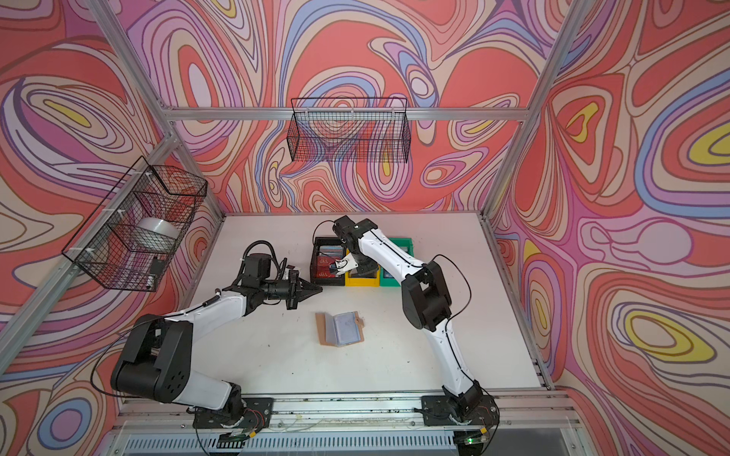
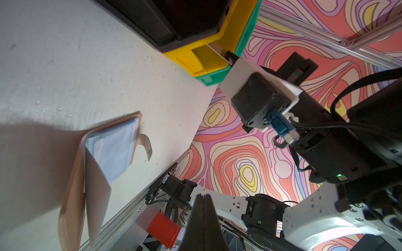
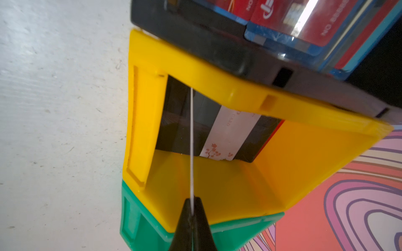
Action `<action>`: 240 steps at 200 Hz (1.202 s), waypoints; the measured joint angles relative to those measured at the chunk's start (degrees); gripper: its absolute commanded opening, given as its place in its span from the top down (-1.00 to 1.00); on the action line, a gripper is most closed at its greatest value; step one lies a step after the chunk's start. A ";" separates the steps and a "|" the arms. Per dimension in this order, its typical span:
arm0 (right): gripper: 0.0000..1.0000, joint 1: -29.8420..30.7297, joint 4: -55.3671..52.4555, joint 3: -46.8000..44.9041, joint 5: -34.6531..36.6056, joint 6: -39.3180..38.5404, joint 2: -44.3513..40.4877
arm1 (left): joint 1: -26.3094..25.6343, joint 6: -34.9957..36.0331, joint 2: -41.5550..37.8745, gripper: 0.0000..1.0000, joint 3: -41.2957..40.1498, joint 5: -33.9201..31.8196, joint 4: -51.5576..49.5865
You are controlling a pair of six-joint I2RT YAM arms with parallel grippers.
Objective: Take the credit cards out of the card holder
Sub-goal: Place the credit card in the storage box.
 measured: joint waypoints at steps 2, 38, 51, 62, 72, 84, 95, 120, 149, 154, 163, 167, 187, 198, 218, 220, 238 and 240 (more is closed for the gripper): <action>1.00 0.00 0.02 -0.02 0.04 0.00 0.00 | 0.00 0.00 0.00 1.00 0.00 0.00 0.00; 1.00 0.00 0.00 -0.15 0.46 -0.09 0.02 | 0.00 0.00 0.00 1.00 0.00 0.00 0.00; 1.00 0.00 -0.04 -0.46 0.72 -0.28 0.00 | 0.00 0.00 0.00 1.00 0.00 0.00 0.00; 1.00 0.00 -0.17 -0.85 0.87 -0.50 0.00 | 0.00 0.00 0.00 1.00 0.00 0.02 -0.02; 1.00 0.00 -0.09 -1.22 0.85 -0.59 0.00 | 0.00 0.00 0.00 1.00 0.00 0.02 -0.02; 1.00 0.00 -0.07 -1.46 0.85 -0.68 0.00 | 0.02 0.00 0.00 1.00 0.00 0.02 -0.02; 1.00 0.07 -0.09 -1.55 0.90 -0.70 0.00 | 0.02 0.00 0.00 1.00 0.02 0.04 -0.02; 1.00 0.07 -0.09 -1.57 0.87 -0.70 0.00 | 0.02 0.02 0.50 1.00 0.28 0.13 0.00; 1.00 0.07 -0.09 -1.57 0.57 -0.63 0.00 | 0.09 0.02 1.14 1.00 0.37 0.26 0.00; 1.00 0.07 -0.11 -1.57 0.39 -0.50 0.00 | 0.15 0.02 1.16 1.00 0.37 0.26 0.00; 1.00 0.07 -0.11 -1.51 -0.04 -0.42 0.02 | 0.28 0.02 1.16 1.00 0.39 0.26 0.00; 1.00 0.07 -0.09 -1.49 -0.15 -0.35 0.02 | 0.33 0.02 1.14 1.00 0.39 0.26 0.00; 1.00 0.04 -0.04 -1.31 -0.81 0.00 0.02 | 0.39 0.00 1.16 1.00 0.39 0.26 0.00; 1.00 0.07 0.04 -1.29 -1.16 0.17 0.02 | 0.39 0.02 1.16 1.00 0.39 0.24 0.00; 1.00 0.07 0.22 -1.29 -1.73 0.37 0.00 | 0.39 0.02 1.14 1.00 0.39 0.24 0.00; 1.00 0.07 0.22 -1.29 -1.77 0.39 0.00 | 0.39 0.02 1.14 1.00 0.39 0.24 0.00; 1.00 0.04 0.31 -1.29 -2.38 0.61 0.02 | 0.39 0.02 1.14 1.00 0.39 0.24 0.00; 1.00 0.04 0.31 -1.29 -2.40 0.61 0.00 | 0.39 0.02 1.14 1.00 0.39 0.24 0.00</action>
